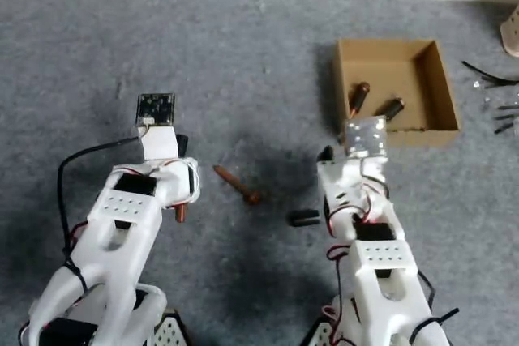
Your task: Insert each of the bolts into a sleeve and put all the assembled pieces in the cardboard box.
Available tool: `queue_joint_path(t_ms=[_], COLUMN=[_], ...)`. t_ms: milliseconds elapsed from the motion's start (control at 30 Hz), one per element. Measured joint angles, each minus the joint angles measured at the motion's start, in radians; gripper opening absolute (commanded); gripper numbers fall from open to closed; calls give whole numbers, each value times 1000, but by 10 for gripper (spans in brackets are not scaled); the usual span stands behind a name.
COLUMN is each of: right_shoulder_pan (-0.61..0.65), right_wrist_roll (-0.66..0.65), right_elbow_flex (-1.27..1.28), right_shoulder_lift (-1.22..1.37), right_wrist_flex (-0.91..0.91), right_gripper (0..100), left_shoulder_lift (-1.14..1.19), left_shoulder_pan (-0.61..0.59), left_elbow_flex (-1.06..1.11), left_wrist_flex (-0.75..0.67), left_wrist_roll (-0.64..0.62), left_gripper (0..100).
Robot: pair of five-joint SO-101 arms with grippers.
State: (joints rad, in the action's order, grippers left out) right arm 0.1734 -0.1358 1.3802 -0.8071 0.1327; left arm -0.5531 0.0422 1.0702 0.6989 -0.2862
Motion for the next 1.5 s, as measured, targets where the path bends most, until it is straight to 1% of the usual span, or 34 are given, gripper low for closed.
queue_joint_path(t_ms=[100, 267, 333, 400, 500, 600, 733, 833, 933, 1033, 1167, 1367, 1500], right_shoulder_pan=[64, 207, 229, 232, 232, 232, 232, 233, 233, 261, 276, 282, 290], right_wrist_roll=[-75, -325, -373, -384, -388, -431, -456, -463, -477, -543, -605, -651, -697], right_elbow_flex=[0, 0, -3, -9, -17, -37, -117, -190, -267, -313, -310, -259, -250], right_shoulder_lift=[0, 0, 0, 0, 0, -2, -5, -5, -5, -6, -6, -6, -6], right_wrist_flex=[87, 272, 345, 393, 413, 466, 601, 661, 732, 795, 833, 845, 941], right_gripper=[106, 106, 106, 106, 107, 108, 174, 217, 221, 221, 221, 221, 221], left_shoulder_lift=[-9, -9, -9, -9, -9, -9, -9, -9, -9, -9, -9, -9, -9], left_shoulder_pan=[-8, -64, -83, -92, -95, -100, -100, -100, -100, -100, -100, -100, -100], left_elbow_flex=[0, 0, 0, 0, 0, 0, 0, 0, 0, 0, 0, 0, 0], left_wrist_flex=[-2, -2, -2, -2, -2, -2, -2, -2, -2, -2, -2, -2, -2], left_wrist_roll=[0, 0, 0, 0, 0, 0, 0, 2, 2, 2, 2, 2, 2], left_gripper=[210, 209, 208, 208, 207, 207, 207, 207, 207, 208, 210, 210, 210])
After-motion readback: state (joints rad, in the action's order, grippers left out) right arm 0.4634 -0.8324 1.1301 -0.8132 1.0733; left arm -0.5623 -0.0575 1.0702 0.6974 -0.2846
